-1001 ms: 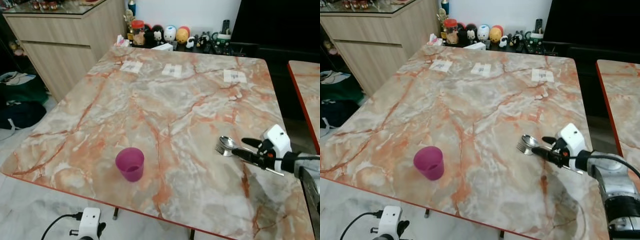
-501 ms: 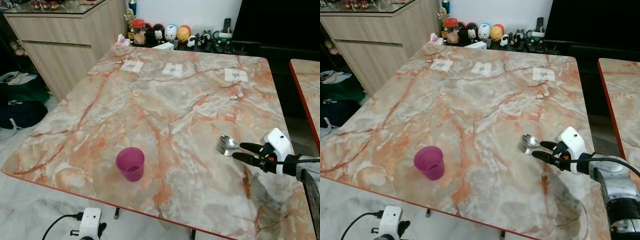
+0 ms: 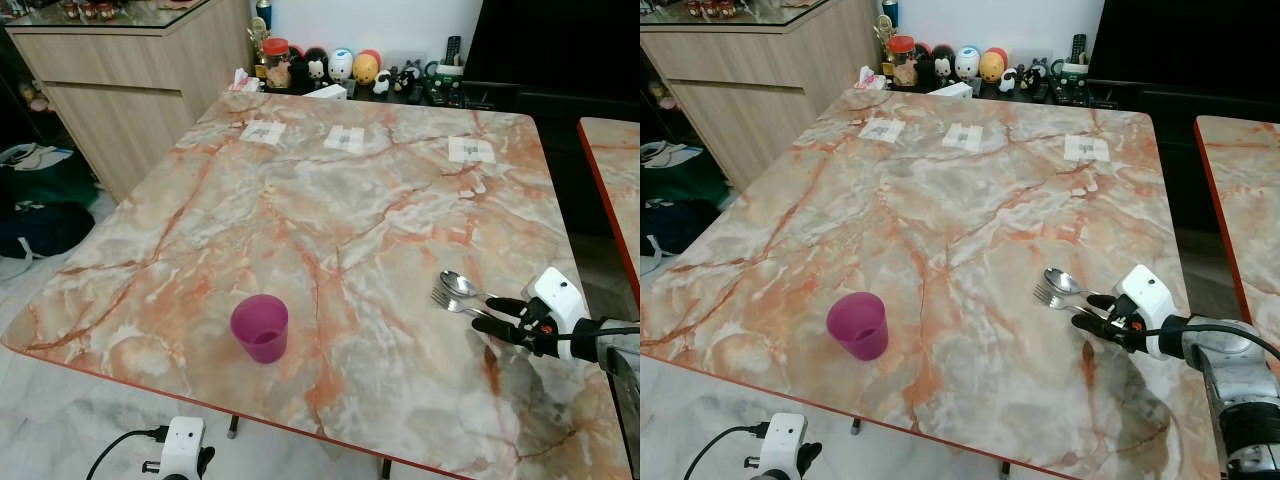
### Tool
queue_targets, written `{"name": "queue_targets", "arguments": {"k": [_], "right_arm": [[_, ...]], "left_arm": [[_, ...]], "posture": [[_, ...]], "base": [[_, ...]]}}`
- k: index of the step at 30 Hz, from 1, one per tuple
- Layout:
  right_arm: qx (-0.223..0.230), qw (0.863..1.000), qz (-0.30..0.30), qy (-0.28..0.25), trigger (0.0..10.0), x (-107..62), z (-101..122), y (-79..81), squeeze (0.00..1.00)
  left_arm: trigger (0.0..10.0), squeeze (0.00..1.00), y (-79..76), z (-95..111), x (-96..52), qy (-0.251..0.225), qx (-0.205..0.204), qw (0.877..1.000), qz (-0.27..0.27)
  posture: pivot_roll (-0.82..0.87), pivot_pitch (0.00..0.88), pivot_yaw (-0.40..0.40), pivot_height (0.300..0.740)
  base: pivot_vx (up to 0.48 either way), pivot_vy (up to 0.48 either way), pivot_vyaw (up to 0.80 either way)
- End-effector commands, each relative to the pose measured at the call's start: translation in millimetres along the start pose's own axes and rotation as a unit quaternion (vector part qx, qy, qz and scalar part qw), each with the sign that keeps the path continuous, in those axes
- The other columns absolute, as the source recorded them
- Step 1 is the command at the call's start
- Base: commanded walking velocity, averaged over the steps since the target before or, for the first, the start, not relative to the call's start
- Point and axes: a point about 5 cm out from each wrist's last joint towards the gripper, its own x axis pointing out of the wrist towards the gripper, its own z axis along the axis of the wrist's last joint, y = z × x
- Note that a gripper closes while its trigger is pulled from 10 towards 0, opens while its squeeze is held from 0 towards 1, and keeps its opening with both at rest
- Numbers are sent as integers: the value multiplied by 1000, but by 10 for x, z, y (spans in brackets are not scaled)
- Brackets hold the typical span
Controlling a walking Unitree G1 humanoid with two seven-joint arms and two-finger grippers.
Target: Setting the table
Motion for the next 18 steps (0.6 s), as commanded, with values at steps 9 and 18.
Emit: {"name": "queue_targets", "arguments": {"k": [9, 18], "right_arm": [[6, 1000, 2, 28, 10000, 27, -133, 42, 0], [26, 999, 11, 40, 0, 87, -242, 115, 0]], "left_arm": [[10000, 0, 42, -92, -32, 19, -3, 1000, 3], [10000, 0, 38, -102, -35, 21, -5, 1000, 3]], "posture": [[-2, 83, 46, 740], [1, 82, 46, 740]], "base": [[0, 0, 0], [0, 0, 0]]}}
